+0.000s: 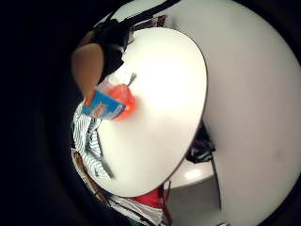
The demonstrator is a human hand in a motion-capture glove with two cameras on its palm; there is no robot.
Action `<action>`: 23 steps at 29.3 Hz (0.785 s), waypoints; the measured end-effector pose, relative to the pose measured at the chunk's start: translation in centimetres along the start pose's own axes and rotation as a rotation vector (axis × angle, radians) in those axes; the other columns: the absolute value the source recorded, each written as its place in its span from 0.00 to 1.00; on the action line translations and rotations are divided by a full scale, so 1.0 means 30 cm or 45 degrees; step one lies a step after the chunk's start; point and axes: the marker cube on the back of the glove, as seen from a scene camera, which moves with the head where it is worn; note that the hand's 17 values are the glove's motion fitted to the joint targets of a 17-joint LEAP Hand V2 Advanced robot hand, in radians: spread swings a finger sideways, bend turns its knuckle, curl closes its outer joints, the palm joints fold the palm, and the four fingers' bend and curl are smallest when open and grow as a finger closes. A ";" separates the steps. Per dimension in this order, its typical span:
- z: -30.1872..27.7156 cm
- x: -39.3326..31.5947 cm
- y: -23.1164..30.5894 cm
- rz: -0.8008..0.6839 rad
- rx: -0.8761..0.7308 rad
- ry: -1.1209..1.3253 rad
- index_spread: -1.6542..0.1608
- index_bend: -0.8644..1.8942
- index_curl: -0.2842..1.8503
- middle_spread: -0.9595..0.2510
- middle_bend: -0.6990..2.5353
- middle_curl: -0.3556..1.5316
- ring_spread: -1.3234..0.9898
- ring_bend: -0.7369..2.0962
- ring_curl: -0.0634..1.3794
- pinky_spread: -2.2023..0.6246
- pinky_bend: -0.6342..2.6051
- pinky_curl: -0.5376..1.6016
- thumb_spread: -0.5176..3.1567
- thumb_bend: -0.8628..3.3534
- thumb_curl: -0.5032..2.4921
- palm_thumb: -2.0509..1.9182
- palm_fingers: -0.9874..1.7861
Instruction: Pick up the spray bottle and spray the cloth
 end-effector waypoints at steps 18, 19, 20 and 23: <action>0.015 -0.023 -0.072 -0.127 0.324 -0.577 0.73 0.27 0.11 0.71 0.42 0.43 0.53 0.58 0.35 0.83 0.38 0.43 0.38 0.21 0.32 0.74 0.57; 0.018 -0.020 -0.076 -0.130 0.332 -0.575 0.73 0.28 0.12 0.70 0.43 0.44 0.53 0.58 0.35 0.83 0.38 0.43 0.38 0.21 0.32 0.75 0.59; 0.021 -0.017 -0.078 -0.132 0.338 -0.578 0.73 0.30 0.12 0.70 0.45 0.45 0.53 0.57 0.34 0.82 0.38 0.42 0.38 0.21 0.32 0.75 0.61; 0.033 -0.004 -0.078 -0.118 0.342 -0.610 0.74 0.39 0.17 0.69 0.43 0.44 0.52 0.54 0.33 0.81 0.36 0.41 0.37 0.21 0.33 0.76 0.65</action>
